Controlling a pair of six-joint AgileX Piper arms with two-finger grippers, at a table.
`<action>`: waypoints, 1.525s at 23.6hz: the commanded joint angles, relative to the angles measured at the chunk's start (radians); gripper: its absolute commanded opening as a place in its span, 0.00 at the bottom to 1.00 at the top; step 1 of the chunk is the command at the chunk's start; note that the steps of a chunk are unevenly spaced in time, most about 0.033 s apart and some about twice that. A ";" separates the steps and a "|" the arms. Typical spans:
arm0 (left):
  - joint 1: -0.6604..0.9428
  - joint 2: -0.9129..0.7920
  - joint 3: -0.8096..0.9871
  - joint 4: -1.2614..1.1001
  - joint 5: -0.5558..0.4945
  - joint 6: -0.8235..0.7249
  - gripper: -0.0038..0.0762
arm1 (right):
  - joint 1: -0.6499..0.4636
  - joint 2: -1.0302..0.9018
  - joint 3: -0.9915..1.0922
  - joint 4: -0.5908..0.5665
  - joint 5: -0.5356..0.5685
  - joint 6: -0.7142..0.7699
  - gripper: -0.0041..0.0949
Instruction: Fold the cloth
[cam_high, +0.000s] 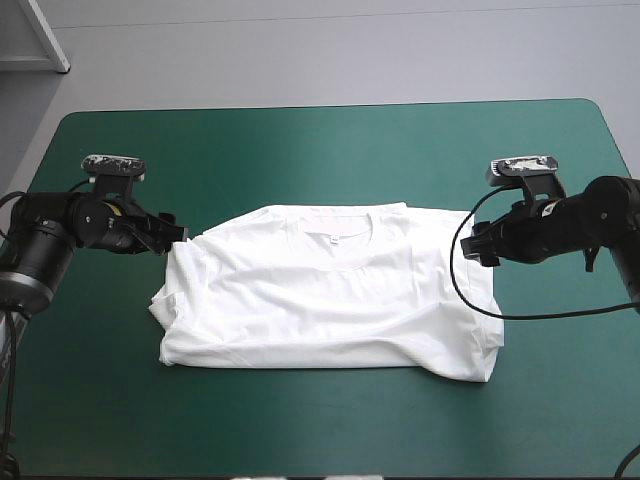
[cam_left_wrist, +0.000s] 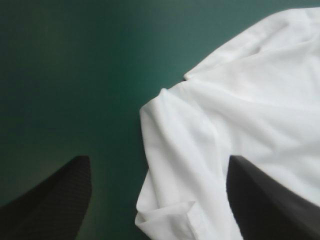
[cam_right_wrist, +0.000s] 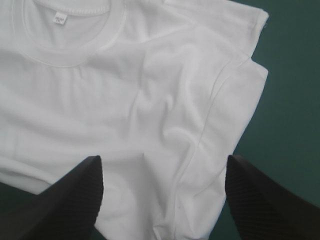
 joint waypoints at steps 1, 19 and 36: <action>0.060 -0.010 0.061 -0.020 -0.105 -0.037 0.73 | 0.000 -0.046 -0.034 0.020 -0.008 -0.008 0.71; 0.140 0.167 0.267 -0.352 -0.223 0.165 0.56 | 0.000 -0.062 -0.034 -0.005 -0.026 -0.008 0.71; 0.101 0.004 0.398 -0.296 -0.415 0.087 0.07 | 0.000 -0.062 -0.034 -0.028 -0.057 -0.008 0.71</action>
